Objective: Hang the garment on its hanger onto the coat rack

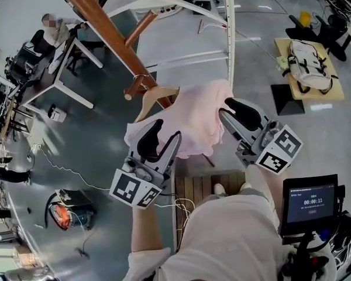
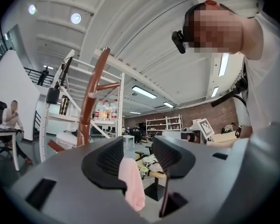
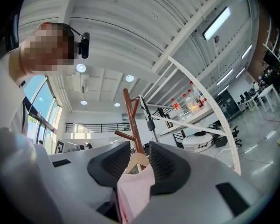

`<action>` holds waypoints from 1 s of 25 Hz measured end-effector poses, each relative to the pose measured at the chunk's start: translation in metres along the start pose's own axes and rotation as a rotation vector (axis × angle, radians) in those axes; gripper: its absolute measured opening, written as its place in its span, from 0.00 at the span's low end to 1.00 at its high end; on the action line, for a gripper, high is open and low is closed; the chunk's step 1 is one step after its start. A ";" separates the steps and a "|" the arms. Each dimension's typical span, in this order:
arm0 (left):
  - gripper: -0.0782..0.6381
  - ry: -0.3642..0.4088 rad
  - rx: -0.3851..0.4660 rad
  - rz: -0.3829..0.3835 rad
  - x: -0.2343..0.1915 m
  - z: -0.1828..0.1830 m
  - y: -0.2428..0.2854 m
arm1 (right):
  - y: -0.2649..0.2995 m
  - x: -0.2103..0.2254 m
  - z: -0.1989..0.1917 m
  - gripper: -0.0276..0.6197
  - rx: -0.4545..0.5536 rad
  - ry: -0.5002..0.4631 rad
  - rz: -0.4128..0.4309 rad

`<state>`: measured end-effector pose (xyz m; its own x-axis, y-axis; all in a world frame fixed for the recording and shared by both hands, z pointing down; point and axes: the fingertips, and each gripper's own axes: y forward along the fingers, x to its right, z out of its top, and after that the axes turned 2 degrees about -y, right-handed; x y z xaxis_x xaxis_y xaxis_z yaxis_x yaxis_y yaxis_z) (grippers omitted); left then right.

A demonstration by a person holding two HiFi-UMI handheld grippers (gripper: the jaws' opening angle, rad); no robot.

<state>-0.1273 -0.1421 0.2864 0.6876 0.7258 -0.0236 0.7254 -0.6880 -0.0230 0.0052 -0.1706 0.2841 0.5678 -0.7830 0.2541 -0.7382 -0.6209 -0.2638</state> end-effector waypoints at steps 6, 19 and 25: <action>0.38 -0.048 0.046 -0.015 0.052 0.003 0.063 | -0.060 0.021 0.030 0.25 0.017 -0.048 -0.089; 0.23 -0.100 0.076 -0.028 0.094 0.005 0.107 | -0.111 0.047 0.053 0.25 0.024 -0.072 -0.144; 0.12 -0.129 0.071 0.046 0.086 0.001 0.104 | -0.106 0.049 0.052 0.25 0.011 -0.065 -0.114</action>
<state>0.0070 -0.1510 0.2808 0.7066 0.6906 -0.1545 0.6861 -0.7220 -0.0894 0.1302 -0.1446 0.2759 0.6708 -0.7076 0.2222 -0.6635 -0.7064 -0.2465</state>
